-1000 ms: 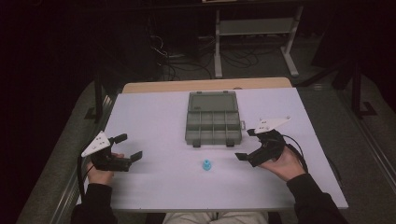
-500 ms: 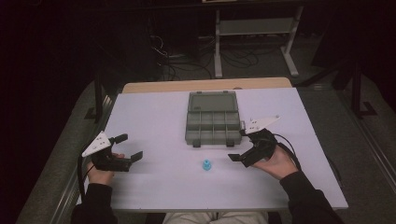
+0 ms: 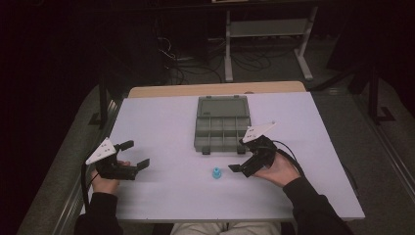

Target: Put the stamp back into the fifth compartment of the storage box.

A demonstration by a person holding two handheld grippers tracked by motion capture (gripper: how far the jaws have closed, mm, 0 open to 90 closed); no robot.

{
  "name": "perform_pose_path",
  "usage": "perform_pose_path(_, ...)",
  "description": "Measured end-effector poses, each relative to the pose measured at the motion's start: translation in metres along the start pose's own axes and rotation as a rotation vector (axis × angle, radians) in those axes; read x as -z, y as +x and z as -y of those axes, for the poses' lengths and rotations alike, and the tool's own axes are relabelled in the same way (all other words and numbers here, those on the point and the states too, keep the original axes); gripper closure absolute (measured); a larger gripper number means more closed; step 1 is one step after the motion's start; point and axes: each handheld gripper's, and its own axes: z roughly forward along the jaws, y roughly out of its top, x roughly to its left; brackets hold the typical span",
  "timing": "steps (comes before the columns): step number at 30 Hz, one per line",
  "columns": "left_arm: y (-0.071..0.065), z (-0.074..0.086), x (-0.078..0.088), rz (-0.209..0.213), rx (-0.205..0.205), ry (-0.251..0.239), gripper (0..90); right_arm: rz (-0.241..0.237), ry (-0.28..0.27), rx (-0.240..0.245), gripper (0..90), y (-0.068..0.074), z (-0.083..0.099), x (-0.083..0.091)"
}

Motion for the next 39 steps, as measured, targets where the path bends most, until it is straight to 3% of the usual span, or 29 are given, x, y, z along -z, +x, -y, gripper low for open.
perform_pose_path(22,0.0,0.0,0.0,0.002,-0.002,-0.001,1.5,-0.102,0.059,0.048,0.0,0.011,-0.013,-0.037)
perform_pose_path(31,0.0,0.0,0.0,0.003,-0.001,-0.002,1.5,-0.102,0.082,0.061,0.0,0.014,-0.014,-0.045)
perform_pose_path(39,0.0,0.0,0.0,0.003,0.0,-0.001,1.5,-0.121,0.118,0.079,12.0,0.016,-0.014,-0.052)
